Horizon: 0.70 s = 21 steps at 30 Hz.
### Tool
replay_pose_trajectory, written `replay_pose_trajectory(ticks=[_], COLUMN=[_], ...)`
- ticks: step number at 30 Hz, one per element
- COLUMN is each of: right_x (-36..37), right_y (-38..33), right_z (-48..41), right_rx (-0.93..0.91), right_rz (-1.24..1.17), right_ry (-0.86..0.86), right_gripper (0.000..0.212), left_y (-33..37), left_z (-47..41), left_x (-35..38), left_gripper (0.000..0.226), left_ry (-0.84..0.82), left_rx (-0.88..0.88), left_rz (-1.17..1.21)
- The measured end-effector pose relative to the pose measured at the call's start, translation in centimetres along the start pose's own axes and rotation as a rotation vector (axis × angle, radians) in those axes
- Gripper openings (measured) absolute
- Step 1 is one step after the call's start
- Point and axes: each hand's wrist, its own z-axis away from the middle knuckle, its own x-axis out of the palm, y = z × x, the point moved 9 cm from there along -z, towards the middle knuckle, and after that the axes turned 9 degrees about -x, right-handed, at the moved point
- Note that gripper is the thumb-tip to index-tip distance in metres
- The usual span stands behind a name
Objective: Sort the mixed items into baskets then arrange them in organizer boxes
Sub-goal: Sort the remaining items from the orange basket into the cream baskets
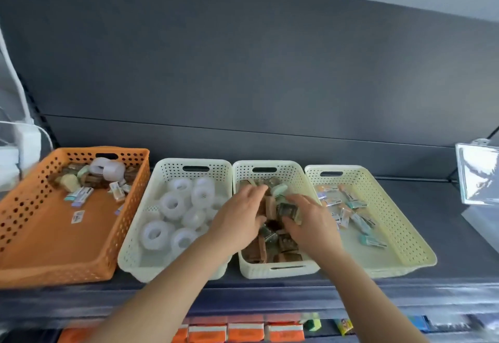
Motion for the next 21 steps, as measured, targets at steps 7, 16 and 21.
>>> replay_pose_trajectory(ticks=[7, 16, 21], right_x=[0.9, 1.6, 1.9], right_y=[1.5, -1.1, -5.3], right_z=[0.9, -0.9, -3.4], right_rx=[-0.091, -0.182, -0.263], right_rz=[0.165, 0.093, 0.094], right_ry=[-0.106, -0.076, -0.04], right_gripper=[0.027, 0.03, 0.026], left_y=[0.4, -0.8, -4.6], left_z=[0.6, 1.6, 2.6], left_x=[4.3, -0.7, -6.0], left_gripper=[0.065, 0.043, 0.023], left_ry=[-0.194, -0.039, 0.1], left_rx=[0.02, -0.012, -0.095], left_rz=[-0.244, -0.219, -0.254])
